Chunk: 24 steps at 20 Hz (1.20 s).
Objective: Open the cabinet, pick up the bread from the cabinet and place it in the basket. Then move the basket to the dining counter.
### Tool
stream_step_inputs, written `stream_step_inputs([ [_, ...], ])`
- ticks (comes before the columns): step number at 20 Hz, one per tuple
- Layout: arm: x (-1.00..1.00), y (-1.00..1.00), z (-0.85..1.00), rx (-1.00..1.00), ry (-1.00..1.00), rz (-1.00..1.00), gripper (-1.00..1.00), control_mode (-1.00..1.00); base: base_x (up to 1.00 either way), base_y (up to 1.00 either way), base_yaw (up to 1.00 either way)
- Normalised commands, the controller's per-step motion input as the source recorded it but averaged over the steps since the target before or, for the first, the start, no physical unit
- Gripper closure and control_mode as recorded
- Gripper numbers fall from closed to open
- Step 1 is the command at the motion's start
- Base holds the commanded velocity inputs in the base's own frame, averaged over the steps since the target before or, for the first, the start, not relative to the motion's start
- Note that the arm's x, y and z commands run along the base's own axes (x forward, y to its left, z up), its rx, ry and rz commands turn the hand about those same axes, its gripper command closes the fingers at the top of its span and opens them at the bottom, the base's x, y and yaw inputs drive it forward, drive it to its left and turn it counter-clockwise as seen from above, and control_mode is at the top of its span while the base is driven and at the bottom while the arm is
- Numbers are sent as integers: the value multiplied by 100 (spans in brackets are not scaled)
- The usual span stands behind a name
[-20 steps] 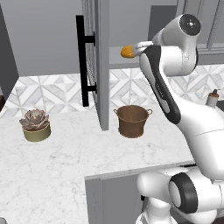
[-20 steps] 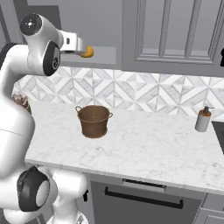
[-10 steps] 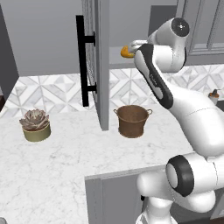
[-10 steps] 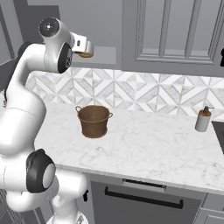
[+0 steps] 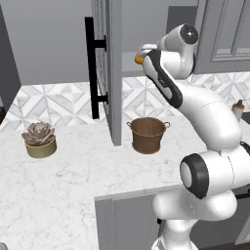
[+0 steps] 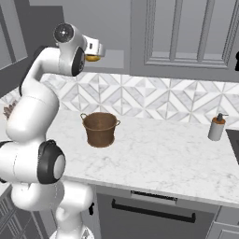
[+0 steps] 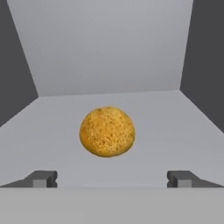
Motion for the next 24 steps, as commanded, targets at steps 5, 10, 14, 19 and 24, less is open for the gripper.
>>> stream_step_inputs([
  [5, 65, 0, 0, 0, 0, 0, -100, -100, 0, 0, 0],
  [10, 66, 0, 0, 0, 0, 0, -100, -100, 0, 0, 0],
  [14, 69, 2, -3, 0, 0, 0, -100, -100, 0, 0, 0],
  [19, 17, 6, -12, 0, 0, 0, -100, -100, 0, 0, 0],
  [24, 4, 2, -18, 0, 0, 0, -100, -100, 0, 0, 0],
])
